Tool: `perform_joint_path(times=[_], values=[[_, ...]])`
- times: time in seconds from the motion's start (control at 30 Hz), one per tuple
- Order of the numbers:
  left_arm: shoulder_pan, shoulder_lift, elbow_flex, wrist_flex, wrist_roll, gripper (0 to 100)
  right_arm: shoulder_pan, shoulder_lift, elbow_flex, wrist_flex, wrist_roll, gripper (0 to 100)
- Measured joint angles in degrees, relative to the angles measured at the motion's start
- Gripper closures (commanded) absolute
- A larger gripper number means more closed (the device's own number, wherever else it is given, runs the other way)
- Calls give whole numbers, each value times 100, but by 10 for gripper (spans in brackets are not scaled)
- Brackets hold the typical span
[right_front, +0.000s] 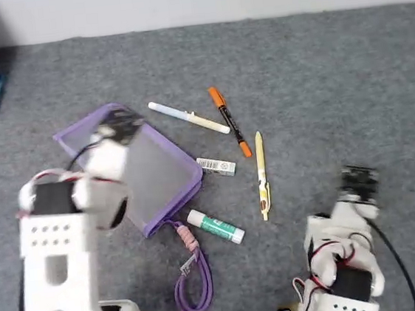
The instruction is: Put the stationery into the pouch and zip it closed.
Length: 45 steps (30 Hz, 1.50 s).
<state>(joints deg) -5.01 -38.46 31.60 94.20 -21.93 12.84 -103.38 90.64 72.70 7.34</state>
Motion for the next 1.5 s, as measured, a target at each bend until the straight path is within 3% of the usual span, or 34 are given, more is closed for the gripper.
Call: perform_joint_path(times=[0.23,0.4,0.53,0.83,1.03,1.17,1.5], values=[[-1424,-1424,1204,-18,-273,969,-1662,0,-457,0,756,991],[-2171,-2646,1873,-466,-290,969,-2884,-18,-756,0,888,991],[-2277,-3253,2391,-791,-413,969,-3622,-44,-844,-132,897,991],[-2295,-3007,2901,-1380,-448,969,-4571,9,-844,-466,941,990],[-2295,-2716,2919,-1512,-343,969,-4774,1600,-1600,-844,879,987],[-2295,-2708,2919,-1530,-343,969,-4888,3130,-2435,-976,519,929],[-2505,-2708,2919,-1530,-316,970,-5969,6242,-3508,-1574,-290,913]])
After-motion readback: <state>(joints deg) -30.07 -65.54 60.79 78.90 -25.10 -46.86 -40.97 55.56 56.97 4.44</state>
